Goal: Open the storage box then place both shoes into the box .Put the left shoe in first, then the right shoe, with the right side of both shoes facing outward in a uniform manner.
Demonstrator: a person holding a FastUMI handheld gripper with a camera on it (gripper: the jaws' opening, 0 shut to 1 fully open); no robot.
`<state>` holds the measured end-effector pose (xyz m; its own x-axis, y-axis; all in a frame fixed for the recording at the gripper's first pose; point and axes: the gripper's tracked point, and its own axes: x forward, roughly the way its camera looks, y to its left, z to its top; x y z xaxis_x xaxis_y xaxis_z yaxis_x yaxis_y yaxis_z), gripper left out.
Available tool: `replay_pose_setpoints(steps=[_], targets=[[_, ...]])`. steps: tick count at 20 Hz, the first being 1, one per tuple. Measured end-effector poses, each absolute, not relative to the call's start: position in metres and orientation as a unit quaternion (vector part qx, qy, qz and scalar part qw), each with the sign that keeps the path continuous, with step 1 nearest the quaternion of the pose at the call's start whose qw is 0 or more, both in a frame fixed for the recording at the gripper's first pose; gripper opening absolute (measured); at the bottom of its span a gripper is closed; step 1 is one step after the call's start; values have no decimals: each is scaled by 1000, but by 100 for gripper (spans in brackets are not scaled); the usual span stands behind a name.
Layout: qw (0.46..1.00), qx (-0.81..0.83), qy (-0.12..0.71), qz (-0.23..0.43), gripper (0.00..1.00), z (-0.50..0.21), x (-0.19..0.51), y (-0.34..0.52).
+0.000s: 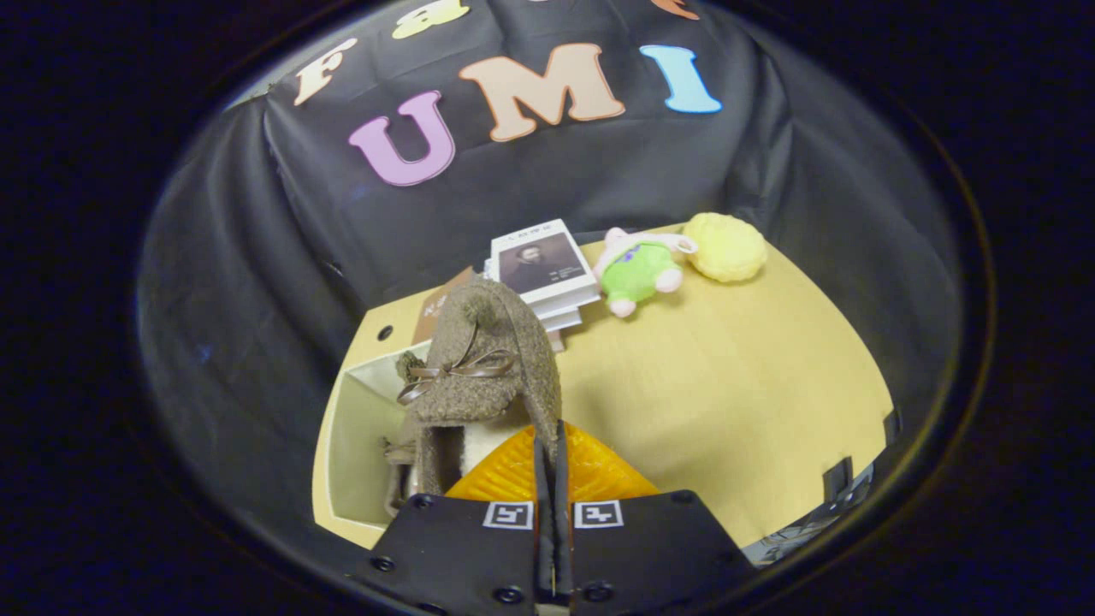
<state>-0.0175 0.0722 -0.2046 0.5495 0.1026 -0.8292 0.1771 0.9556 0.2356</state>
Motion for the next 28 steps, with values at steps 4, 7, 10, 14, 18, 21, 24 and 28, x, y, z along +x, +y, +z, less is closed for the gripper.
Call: replay_pose_setpoints(steps=[4,7,10,14,18,21,24,28], targets=[[868,152,474,2,4,-201,-10,115],[864,153,480,14,4,-205,-9,141],[853,158,496,28,4,-213,-13,168],[845,132,517,21,4,-238,-20,177],[850,111,514,9,30,-245,-21,171],[858,102,503,28,65,-237,-25,171],[868,109,481,57,99,-223,-22,174],[905,97,403,94,100,-190,-13,165]])
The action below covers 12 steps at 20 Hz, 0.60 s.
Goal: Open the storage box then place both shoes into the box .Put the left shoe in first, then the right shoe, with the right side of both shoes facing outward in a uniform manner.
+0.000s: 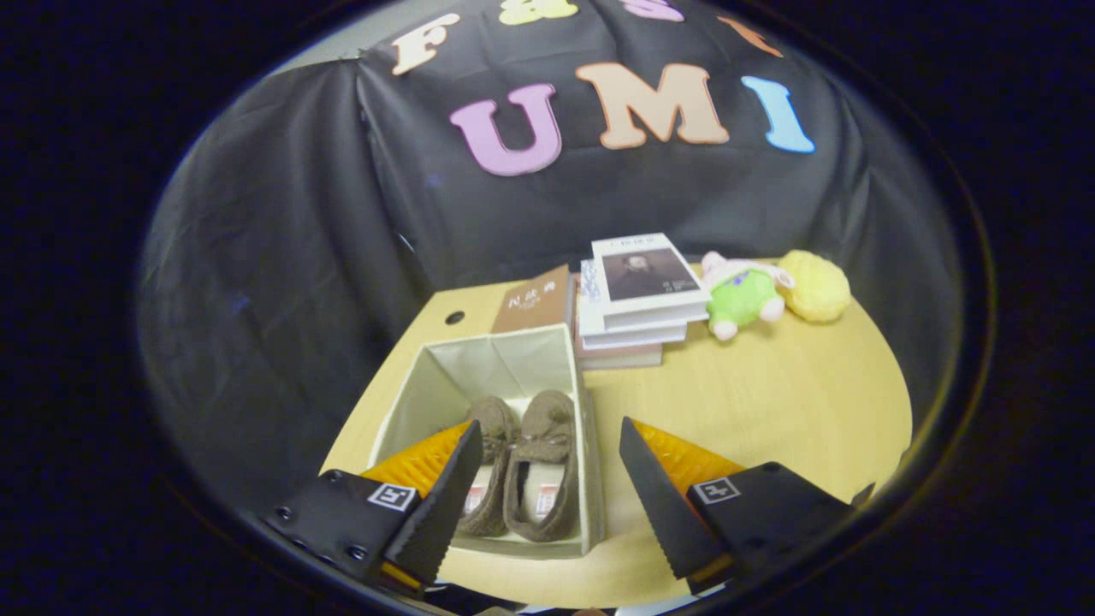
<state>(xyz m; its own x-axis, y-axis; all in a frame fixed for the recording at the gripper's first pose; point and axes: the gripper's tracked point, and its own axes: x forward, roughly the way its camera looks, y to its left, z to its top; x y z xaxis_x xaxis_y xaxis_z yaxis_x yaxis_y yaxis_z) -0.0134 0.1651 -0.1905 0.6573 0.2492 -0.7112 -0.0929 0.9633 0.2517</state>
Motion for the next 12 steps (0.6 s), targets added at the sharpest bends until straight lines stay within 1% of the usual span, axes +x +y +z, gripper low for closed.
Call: replay_pose_setpoints(steps=[3,6,9,12], targets=[[933,62,341,102,100,-165,-17,147],[957,53,265,105,100,-122,-20,128],[976,35,198,84,100,-79,-21,94],[986,27,154,59,100,-47,-26,64]])
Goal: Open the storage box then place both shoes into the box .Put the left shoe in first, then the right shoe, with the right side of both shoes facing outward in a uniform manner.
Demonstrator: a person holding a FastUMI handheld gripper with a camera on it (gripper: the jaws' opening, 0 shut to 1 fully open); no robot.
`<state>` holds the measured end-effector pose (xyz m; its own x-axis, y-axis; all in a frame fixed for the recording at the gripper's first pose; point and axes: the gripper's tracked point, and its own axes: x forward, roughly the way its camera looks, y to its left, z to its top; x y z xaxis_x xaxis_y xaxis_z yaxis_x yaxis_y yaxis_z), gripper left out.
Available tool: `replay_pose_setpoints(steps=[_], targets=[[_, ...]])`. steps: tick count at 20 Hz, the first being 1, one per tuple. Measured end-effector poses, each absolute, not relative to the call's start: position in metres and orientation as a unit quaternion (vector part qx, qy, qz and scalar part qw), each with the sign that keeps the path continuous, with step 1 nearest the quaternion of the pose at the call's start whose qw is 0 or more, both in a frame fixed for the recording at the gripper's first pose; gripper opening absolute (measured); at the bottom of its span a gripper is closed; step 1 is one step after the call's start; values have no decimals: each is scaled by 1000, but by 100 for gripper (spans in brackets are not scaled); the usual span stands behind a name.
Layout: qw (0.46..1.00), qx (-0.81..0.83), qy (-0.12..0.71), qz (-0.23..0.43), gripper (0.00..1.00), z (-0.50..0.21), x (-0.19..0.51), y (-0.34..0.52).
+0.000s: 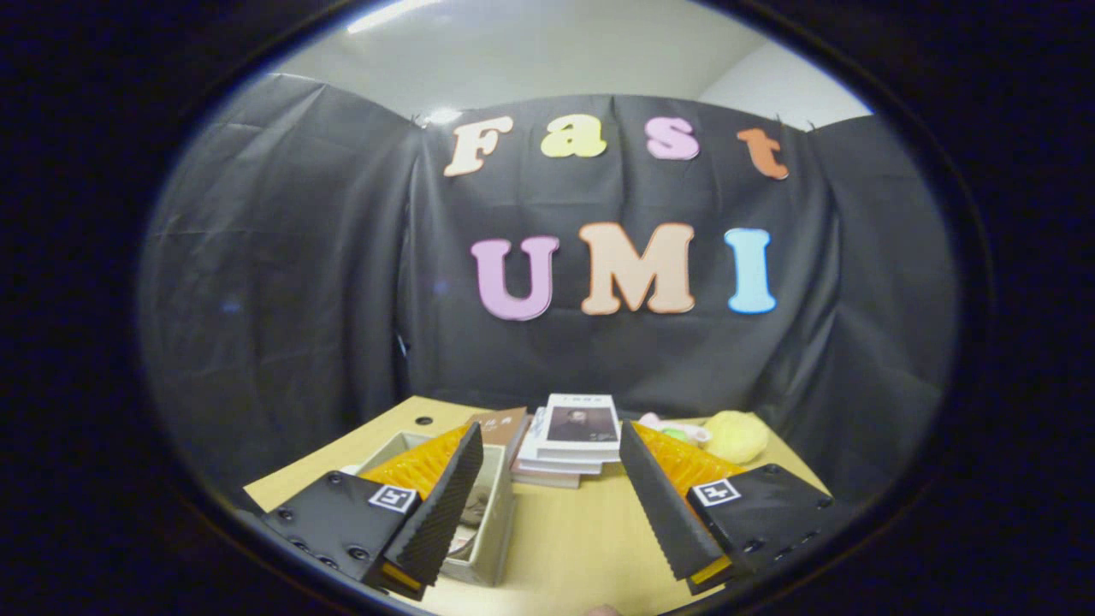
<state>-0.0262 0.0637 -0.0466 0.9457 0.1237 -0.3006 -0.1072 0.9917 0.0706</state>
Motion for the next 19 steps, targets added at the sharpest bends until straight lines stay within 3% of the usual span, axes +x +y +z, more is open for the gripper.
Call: replay_pose_setpoints(steps=[19], targets=[[995,33,88,-30,100,-30,-54,-45]])
